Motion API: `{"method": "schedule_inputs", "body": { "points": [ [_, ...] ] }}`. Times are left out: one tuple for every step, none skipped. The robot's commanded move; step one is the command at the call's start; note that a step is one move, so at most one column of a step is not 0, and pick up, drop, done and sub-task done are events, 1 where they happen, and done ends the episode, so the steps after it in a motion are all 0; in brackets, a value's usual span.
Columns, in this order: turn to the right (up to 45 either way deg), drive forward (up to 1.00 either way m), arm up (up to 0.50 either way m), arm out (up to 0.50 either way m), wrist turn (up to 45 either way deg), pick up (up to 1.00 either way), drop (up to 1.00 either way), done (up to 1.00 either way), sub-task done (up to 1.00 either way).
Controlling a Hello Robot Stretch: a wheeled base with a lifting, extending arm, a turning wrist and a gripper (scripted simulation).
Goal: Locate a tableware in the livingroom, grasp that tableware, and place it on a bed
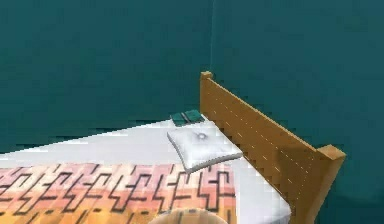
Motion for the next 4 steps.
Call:
{"method": "schedule_inputs", "body": {
  "points": [
    [45.0, 0.0, 0.0, 0.0, 0.0, 0.0, 0.0, 0.0, 0.0],
    [21.0, 0.0, 0.0, 0.0, 0.0, 0.0, 0.0, 0.0, 0.0],
    [0.0, 0.1, 0.0, 0.0, 0.0, 0.0, 0.0, 0.0, 0.0],
    [0.0, 0.15, 0.0, 0.0, 0.0, 0.0, 0.0, 0.0, 0.0]
  ]
}}
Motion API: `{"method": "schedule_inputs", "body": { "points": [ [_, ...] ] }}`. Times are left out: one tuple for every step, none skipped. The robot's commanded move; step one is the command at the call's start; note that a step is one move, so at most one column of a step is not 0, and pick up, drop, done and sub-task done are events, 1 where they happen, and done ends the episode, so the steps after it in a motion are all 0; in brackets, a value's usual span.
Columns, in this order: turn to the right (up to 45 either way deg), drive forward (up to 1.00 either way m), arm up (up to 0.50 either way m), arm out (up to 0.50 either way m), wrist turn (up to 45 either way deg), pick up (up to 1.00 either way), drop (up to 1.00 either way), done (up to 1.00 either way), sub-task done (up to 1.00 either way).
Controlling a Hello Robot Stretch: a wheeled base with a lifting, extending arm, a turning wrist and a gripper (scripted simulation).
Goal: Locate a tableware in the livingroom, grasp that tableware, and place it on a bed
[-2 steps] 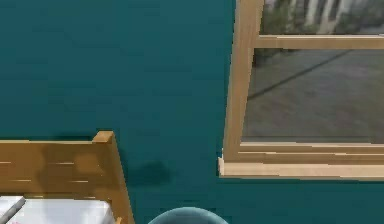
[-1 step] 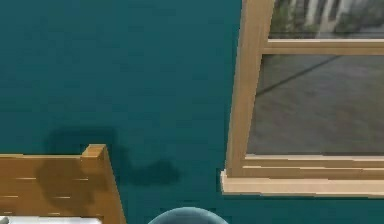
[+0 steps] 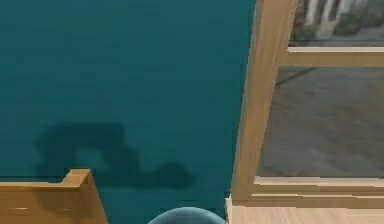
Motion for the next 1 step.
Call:
{"method": "schedule_inputs", "body": {
  "points": [
    [45.0, 0.0, 0.0, 0.0, 0.0, 0.0, 0.0, 0.0, 0.0]
  ]
}}
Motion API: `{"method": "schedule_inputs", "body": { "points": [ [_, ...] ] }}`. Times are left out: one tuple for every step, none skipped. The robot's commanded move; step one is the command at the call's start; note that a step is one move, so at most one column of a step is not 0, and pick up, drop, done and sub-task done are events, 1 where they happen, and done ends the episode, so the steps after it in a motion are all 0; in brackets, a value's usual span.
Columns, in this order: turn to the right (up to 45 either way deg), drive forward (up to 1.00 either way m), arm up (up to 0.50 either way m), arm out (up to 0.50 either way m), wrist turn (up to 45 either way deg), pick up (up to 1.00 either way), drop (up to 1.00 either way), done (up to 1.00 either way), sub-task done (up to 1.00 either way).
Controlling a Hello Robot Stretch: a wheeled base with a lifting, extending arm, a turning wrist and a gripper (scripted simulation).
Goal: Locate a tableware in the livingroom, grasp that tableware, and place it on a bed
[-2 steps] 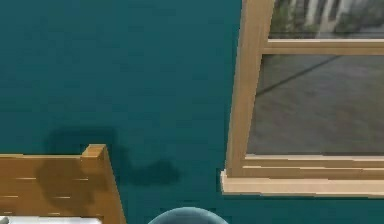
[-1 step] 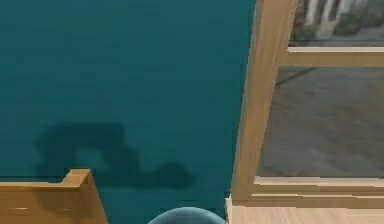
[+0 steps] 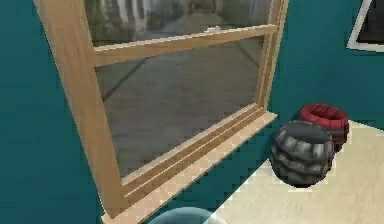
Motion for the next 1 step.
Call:
{"method": "schedule_inputs", "body": {
  "points": [
    [45.0, 0.0, 0.0, 0.0, 0.0, 0.0, 0.0, 0.0, 0.0]
  ]
}}
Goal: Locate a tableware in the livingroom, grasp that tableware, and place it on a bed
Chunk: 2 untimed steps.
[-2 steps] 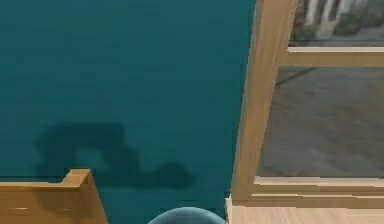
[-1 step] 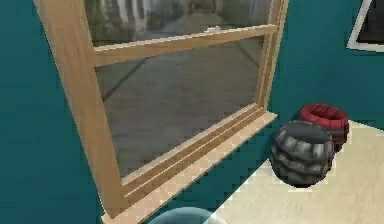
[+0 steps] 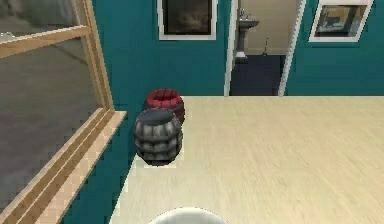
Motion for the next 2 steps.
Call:
{"method": "schedule_inputs", "body": {
  "points": [
    [45.0, 0.0, 0.0, 0.0, 0.0, 0.0, 0.0, 0.0, 0.0],
    [12.0, 0.0, 0.0, 0.0, 0.0, 0.0, 0.0, 0.0, 0.0]
  ]
}}
